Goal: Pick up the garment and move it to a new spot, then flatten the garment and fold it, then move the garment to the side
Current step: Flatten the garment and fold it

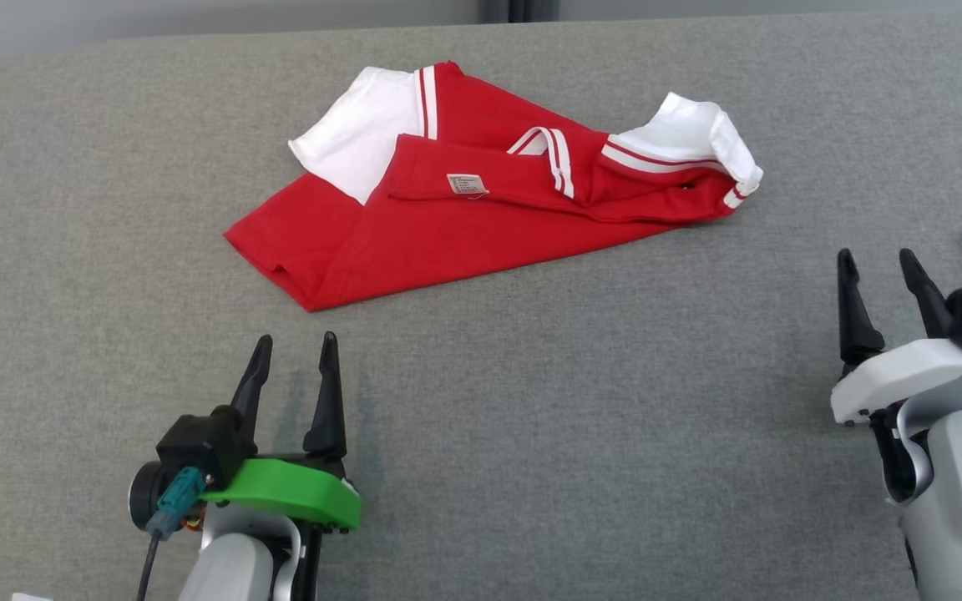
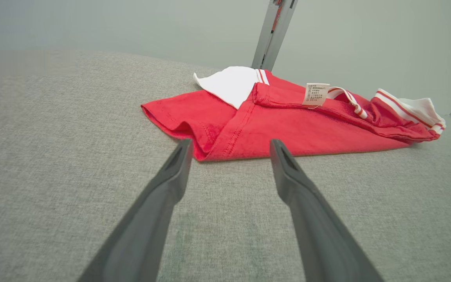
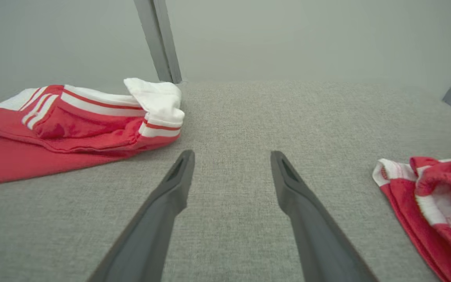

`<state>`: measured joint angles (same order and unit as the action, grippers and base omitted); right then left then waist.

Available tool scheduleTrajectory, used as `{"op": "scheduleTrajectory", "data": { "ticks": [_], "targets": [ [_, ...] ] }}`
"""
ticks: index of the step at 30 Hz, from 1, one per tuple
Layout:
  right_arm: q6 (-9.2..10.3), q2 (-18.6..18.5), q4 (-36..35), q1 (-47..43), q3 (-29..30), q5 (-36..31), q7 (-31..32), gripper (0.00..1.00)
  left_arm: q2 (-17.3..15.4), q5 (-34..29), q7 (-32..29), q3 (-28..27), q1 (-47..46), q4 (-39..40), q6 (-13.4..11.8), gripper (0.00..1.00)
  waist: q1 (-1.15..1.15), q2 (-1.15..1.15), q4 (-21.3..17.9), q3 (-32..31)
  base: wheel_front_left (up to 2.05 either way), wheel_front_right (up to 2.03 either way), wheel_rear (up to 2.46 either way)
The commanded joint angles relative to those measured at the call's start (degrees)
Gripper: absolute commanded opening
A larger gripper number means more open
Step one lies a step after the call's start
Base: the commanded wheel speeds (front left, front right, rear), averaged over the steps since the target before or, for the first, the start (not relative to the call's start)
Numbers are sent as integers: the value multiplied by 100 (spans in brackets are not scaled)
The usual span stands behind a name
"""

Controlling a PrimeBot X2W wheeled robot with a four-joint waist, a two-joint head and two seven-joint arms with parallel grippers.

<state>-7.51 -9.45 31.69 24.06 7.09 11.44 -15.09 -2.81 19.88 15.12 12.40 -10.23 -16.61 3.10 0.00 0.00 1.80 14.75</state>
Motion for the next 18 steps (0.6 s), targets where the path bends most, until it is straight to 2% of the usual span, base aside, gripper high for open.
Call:
{"op": "scheduleTrajectory", "data": {
  "ticks": [1, 8, 13, 18],
  "targets": [
    [5, 38, -56, 64, -81, -66, -8, 100, -21, 5, 2, 11, -101, 14, 15, 100, 0, 0, 2, 59, 0, 0, 0],
    [5, -159, 3, 917, -776, -541, -8, 100, -20, 127, 2, 166, -280, 104, -17, 100, 0, 0, 189, 466, 0, 0, 0],
    [5, -273, 746, 1798, -943, -912, 74, 100, -20, 223, 2, 326, -422, 131, -36, 100, 0, 0, 406, 784, 0, 0, 0],
    [5, -291, 1285, 2215, -1074, -966, 46, 100, -21, 330, 2, 470, -531, 180, -74, 100, 0, 0, 592, 920, 0, 0, 0]
  ]
}}
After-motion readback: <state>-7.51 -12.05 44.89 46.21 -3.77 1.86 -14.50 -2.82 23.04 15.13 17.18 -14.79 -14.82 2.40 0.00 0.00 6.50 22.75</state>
